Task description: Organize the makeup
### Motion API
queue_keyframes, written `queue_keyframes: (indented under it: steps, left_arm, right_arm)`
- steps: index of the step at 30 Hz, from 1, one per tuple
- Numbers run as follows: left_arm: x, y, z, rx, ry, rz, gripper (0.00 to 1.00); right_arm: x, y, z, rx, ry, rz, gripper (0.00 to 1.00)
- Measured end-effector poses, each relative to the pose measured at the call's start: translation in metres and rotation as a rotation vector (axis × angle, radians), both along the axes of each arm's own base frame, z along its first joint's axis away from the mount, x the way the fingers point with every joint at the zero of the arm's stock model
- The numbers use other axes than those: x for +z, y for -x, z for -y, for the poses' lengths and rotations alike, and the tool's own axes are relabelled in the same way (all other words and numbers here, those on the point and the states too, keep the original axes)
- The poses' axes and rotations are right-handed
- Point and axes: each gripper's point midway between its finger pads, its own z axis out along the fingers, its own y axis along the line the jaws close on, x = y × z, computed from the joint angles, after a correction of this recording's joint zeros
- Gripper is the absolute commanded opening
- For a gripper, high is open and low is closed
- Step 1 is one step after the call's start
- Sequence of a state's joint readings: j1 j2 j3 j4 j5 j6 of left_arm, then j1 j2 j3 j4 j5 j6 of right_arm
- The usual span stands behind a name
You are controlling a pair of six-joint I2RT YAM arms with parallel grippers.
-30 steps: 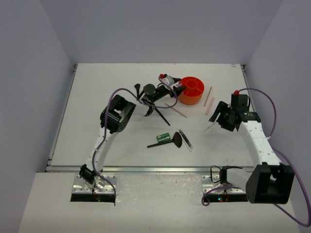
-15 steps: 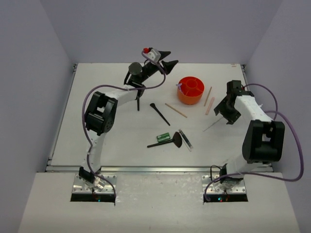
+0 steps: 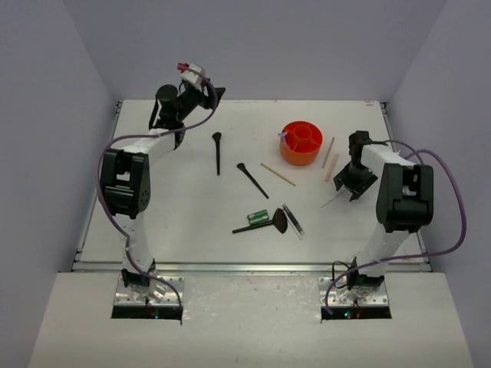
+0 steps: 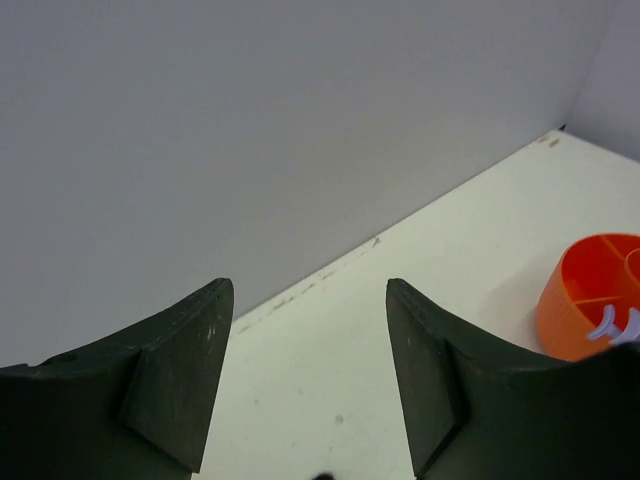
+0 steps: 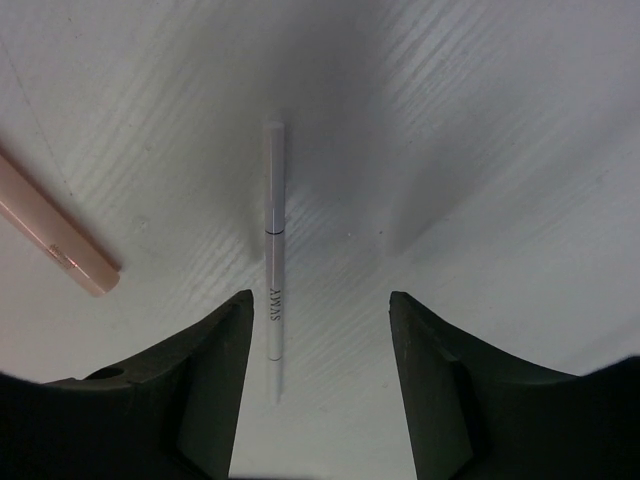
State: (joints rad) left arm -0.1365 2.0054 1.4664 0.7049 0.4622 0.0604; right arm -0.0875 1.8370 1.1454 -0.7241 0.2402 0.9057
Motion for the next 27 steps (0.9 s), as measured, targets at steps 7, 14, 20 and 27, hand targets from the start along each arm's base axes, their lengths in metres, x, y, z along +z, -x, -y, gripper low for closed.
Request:
queue_keyframes:
  steps: [7,14,20,27]
  left_arm:
    - [-0.045,0.0,-0.062,0.124,-0.056,-0.171,0.6]
    - [-0.054,0.006,-0.116,0.249,-0.069,-0.233,0.6]
    - [-0.059,0.006,-0.125,0.28,-0.076,-0.263,0.6]
    - [-0.069,0.012,-0.122,0.256,-0.103,-0.307,0.6]
  right_arm:
    - [-0.018,-0.006,-0.009,0.009,-0.052,0.021,0.54]
    - [-0.02,-0.009,-0.012,-0.008,-0.065,0.055,0.02]
    - [-0.018,-0.007,-0.015,-0.015,-0.078,0.113,0.0]
    - [-0.016,-0.003,-0.016,0.044,-0.075,0.158,0.0]
